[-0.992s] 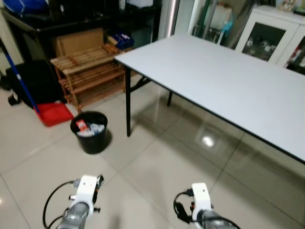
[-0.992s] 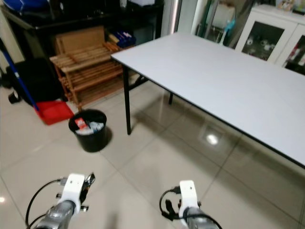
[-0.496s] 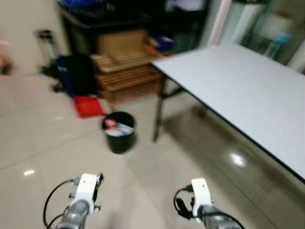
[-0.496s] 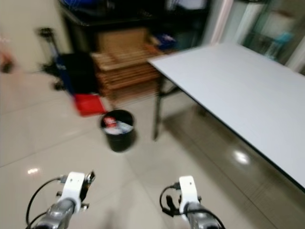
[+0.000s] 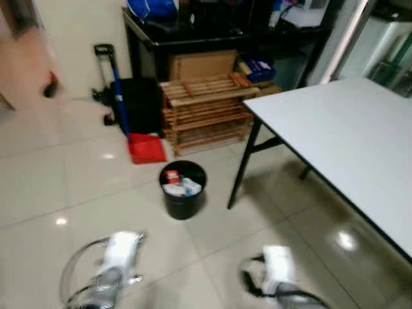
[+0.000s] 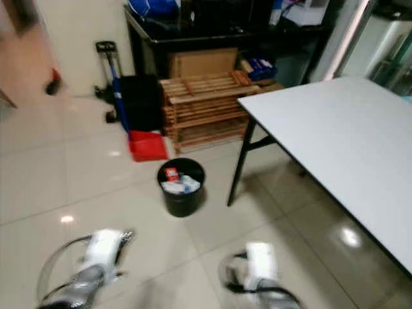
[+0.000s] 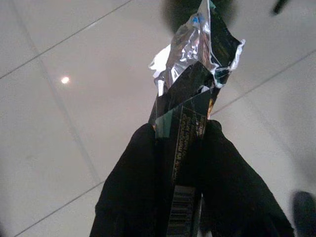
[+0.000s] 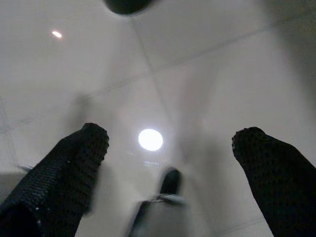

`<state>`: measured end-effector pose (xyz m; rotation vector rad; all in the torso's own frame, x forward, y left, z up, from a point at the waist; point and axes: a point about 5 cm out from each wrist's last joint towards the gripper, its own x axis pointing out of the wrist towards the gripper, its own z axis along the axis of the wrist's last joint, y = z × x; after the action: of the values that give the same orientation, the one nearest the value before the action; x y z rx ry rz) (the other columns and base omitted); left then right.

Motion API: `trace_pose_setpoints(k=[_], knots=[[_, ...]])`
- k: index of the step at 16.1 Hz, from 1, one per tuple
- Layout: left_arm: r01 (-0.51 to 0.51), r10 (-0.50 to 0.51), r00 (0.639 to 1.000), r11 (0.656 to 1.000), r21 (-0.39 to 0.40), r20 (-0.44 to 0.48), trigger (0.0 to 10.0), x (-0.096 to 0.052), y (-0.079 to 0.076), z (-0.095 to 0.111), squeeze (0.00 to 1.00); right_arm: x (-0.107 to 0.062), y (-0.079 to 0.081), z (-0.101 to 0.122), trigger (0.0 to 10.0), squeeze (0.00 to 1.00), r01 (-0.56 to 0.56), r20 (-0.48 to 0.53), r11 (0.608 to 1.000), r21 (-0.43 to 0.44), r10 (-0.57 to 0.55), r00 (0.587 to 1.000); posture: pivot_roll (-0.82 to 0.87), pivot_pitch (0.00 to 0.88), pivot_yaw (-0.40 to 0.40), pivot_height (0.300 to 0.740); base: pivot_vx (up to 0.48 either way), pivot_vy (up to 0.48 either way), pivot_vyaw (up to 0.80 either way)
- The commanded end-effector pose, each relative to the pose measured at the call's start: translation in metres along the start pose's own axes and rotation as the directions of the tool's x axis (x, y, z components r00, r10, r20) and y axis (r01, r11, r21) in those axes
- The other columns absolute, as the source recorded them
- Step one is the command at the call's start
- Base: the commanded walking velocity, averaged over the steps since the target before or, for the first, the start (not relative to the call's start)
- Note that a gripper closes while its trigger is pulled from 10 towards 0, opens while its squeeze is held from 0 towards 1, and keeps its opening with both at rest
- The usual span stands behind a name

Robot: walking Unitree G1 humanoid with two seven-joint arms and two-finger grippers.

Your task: Picking trash to rubbish bin

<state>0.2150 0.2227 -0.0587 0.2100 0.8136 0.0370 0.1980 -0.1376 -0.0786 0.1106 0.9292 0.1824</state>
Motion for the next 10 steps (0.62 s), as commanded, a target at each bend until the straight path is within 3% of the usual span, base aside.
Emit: trace_pose_setpoints(k=[1, 7, 10], knots=[[0.032, -0.031, 0.999, 0.999, -0.009, 0.026, 10.0, 0.0025, -0.0138, 0.0094, 0.0, -0.0039, -0.0182, 0.002, 10.0, 0.0, 0.043, 0.006, 0.999, -0.004, -0.043, 0.999, 0.02, 0.018, -0.056, 0.74, 0.424, 0.0, 0.0], [0.033, -0.033, 0.999, 0.999, -0.011, 0.026, 10.0, 0.0023, -0.0148, 0.0089, 0.0, -0.0041, -0.0174, -0.0002, 10.0, 0.0, 0.039, -0.002, 0.998, -0.042, -0.039, 0.999, 0.02, 0.024, -0.059, 0.74, 0.433, 0.0, 0.0], [0.034, -0.033, 0.999, 0.999, -0.01, 0.025, 10.0, 0.0021, -0.0149, 0.0081, 0.0, -0.0043, -0.0179, -0.0008, 10.0, 0.0, 0.042, -0.008, 0.997, -0.058, -0.043, 0.999, 0.02, 0.027, -0.058, 0.74, 0.444, 0.0, 0.67]])
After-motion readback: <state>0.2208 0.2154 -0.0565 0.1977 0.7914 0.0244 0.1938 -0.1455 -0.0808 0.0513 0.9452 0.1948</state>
